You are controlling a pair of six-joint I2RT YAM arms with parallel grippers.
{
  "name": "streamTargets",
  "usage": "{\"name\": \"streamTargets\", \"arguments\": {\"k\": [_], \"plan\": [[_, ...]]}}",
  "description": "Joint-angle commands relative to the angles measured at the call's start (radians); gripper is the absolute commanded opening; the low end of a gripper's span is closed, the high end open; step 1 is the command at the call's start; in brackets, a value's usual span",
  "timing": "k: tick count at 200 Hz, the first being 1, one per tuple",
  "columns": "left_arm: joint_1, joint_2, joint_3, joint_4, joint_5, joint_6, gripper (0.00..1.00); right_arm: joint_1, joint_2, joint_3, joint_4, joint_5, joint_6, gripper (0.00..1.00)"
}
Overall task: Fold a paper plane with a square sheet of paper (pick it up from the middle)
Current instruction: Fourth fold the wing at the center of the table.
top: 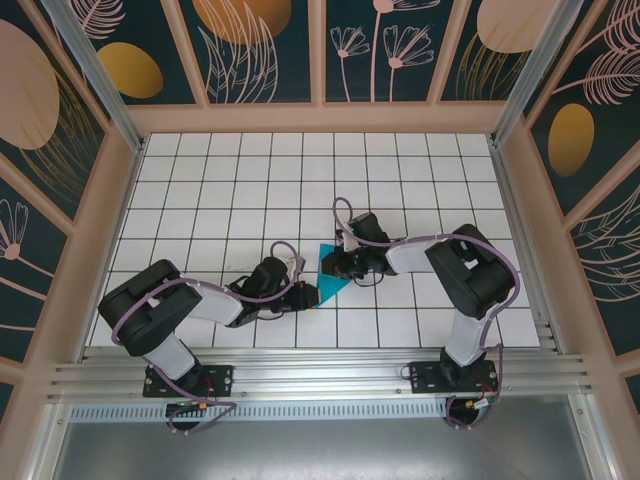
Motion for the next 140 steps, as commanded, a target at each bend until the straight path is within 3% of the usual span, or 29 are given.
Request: {"name": "streamTargets", "arguments": {"k": [1, 42, 140], "plan": [[0.003, -0.042, 0.004, -0.035, 0.024, 0.0, 0.17, 0.0, 0.03, -0.041, -0.05, 0.099, -0.015, 0.17], [0.003, -0.066, -0.002, -0.041, 0.012, -0.012, 0.23, 0.0, 0.03, -0.045, -0.056, 0.106, -0.023, 0.17], [0.003, 0.003, -0.006, -0.054, 0.054, 0.008, 0.04, 0.003, 0.033, -0.049, -0.063, 0.115, -0.024, 0.17]]}}
